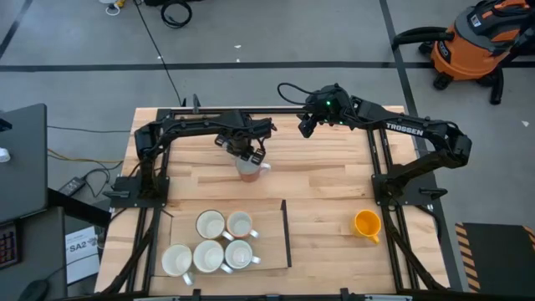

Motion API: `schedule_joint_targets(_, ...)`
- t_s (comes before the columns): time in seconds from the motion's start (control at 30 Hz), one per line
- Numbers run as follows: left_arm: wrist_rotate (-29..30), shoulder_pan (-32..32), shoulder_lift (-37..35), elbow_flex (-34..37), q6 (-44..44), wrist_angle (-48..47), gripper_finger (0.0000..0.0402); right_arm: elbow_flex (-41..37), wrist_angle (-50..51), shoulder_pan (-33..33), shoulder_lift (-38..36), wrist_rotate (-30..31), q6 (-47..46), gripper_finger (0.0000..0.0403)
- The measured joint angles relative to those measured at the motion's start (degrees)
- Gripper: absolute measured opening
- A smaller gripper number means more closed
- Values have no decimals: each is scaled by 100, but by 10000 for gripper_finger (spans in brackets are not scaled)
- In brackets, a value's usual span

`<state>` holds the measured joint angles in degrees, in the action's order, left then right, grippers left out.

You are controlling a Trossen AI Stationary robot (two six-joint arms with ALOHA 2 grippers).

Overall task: Place coffee mugs
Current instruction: Put the orange mug on the shelf

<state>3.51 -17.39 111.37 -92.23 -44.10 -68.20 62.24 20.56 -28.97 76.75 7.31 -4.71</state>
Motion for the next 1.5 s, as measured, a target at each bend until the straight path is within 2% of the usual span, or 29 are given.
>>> schedule_joint_targets(0.17,-25,-2,-28,-26,472,82,28,0,2,0,0,1,0,191)
schedule_joint_targets(0.5,-141,9,-23,-335,2299,-244,28,0,15,2,0,0,-2,191)
schedule_joint_targets(0.73,-233,144,-261,-640,3273,-1008,28,-2,53,2,0,0,-2,191)
schedule_joint_targets(1.13,-437,505,-1344,-662,3491,-1690,28,-2,358,2,0,2,-2,191)
schedule_joint_targets(1.3,-356,742,-1820,-660,3417,-1930,28,-2,358,2,0,0,-7,191)
schedule_joint_targets(1.5,91,1003,-2372,-621,3095,-2165,28,-2,358,2,0,0,-9,191)
